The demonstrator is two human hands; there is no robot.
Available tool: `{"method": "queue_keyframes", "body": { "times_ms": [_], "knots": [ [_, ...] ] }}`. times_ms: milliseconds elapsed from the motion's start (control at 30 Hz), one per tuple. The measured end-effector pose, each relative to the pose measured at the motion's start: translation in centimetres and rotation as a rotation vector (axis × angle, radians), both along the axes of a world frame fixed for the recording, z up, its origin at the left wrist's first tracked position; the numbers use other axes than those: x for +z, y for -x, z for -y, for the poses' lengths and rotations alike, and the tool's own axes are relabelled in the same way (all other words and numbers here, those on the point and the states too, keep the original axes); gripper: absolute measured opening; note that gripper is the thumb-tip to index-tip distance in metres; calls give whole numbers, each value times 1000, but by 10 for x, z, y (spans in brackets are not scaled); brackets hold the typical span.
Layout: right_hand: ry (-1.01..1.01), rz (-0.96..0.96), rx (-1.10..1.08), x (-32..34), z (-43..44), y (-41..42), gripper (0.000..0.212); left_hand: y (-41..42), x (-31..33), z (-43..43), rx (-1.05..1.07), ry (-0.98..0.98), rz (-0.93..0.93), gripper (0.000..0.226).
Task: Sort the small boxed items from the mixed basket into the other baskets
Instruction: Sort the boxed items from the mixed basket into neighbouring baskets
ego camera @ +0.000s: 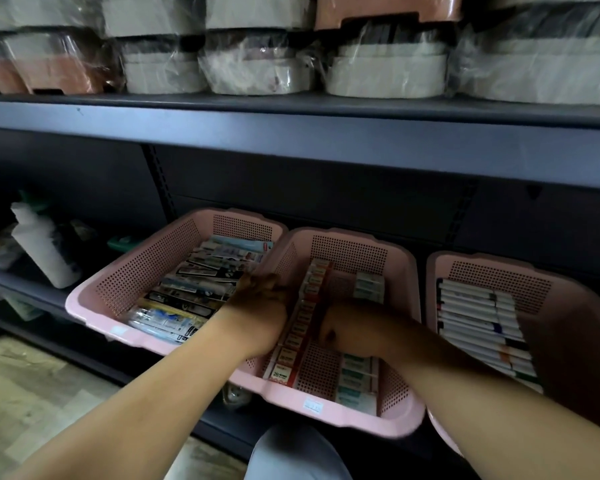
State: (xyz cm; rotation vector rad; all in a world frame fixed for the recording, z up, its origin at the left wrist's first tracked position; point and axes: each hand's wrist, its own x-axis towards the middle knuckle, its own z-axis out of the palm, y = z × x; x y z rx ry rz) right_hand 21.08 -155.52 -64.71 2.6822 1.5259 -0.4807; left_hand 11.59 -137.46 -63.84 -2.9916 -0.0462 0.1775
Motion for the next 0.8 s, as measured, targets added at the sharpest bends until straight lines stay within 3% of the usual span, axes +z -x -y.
{"method": "queue_keyframes", "body": {
  "times_ms": [267,433,633,800],
  "knots": [
    [-106,-53,-18,0,2,8,32,5,5,3,-10,-29,-45,51],
    [-79,-81,-6,1,4,10,28,17,21,4,-55,-79,-160,29],
    [-73,-102,-17,-2,0,16,28,25,21,14,-51,-140,-180,45],
    [-77,-108,-42,-5,-2,16,29,27,21,13,-59,-138,-145,37]
  ]
}}
